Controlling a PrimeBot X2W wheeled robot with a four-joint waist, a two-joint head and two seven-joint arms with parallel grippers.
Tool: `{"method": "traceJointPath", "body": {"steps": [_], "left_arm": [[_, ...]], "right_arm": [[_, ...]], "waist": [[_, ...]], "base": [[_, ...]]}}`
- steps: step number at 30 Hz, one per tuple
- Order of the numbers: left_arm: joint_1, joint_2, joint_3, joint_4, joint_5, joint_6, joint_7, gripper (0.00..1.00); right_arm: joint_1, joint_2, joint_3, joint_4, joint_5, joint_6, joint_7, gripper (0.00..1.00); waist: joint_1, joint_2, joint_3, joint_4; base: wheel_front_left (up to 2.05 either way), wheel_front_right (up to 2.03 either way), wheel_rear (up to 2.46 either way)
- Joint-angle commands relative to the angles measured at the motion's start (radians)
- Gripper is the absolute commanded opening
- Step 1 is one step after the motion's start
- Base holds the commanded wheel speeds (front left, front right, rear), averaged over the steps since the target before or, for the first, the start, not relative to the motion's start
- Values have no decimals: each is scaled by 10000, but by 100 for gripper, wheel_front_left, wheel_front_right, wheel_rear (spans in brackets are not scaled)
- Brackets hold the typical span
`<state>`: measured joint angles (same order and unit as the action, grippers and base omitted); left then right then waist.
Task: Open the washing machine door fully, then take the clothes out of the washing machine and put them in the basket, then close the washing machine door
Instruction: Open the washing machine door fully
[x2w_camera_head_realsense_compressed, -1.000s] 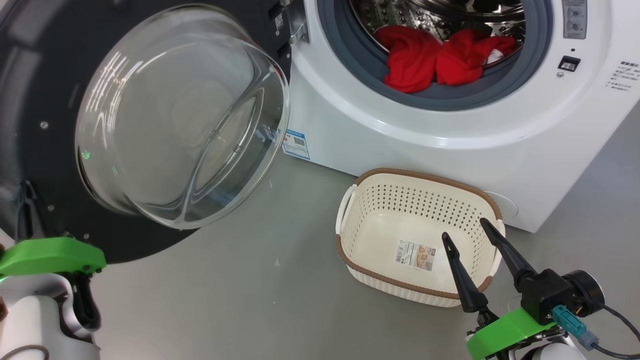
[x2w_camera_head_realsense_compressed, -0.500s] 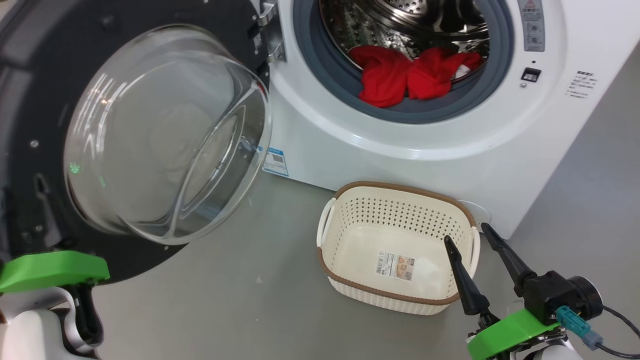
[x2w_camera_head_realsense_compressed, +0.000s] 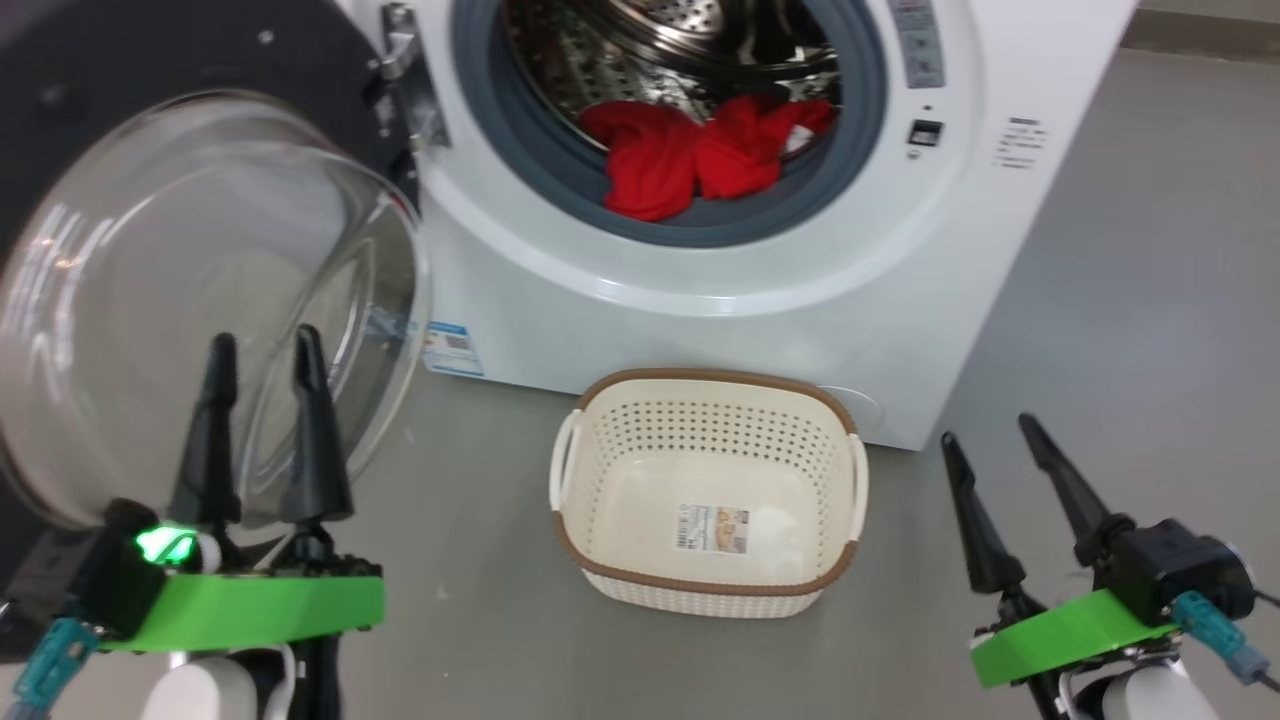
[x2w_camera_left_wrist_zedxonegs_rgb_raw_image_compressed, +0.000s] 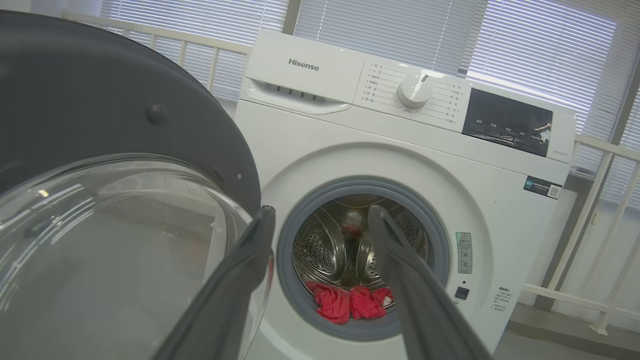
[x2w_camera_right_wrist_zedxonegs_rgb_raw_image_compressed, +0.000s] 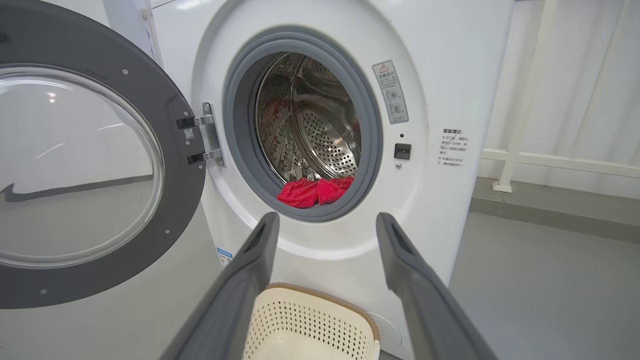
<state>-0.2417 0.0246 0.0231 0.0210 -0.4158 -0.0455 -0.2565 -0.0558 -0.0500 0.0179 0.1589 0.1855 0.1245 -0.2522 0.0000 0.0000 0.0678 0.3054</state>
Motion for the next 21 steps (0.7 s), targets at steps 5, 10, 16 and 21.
{"method": "traceJointPath", "body": {"steps": [5, 10, 16, 21], "left_arm": [[174, 304, -279, -309, -120, -287, 229, 100], [397, 425, -409, -186, -164, -365, 306, 100], [669, 610, -405, -108, 127, -142, 339, 100], [990, 709, -352, -90, 296, 108, 369, 100]], "right_arm": [[-620, -3, -216, -652, 106, 62, -93, 100], [-580, -3, -464, -958, -4, 62, -94, 100], [-407, -3, -619, -1055, -14, 62, -94, 100], [-212, -3, -575, -1141, 218, 62, -94, 100]], "waist": [[0, 0, 54, -1101], [0, 0, -15, -1745], [0, 0, -172, -2362], [0, 0, -285, -2914]], "base": [[0, 0, 0], [0, 0, 0], [0, 0, 0], [0, 0, 0]]}}
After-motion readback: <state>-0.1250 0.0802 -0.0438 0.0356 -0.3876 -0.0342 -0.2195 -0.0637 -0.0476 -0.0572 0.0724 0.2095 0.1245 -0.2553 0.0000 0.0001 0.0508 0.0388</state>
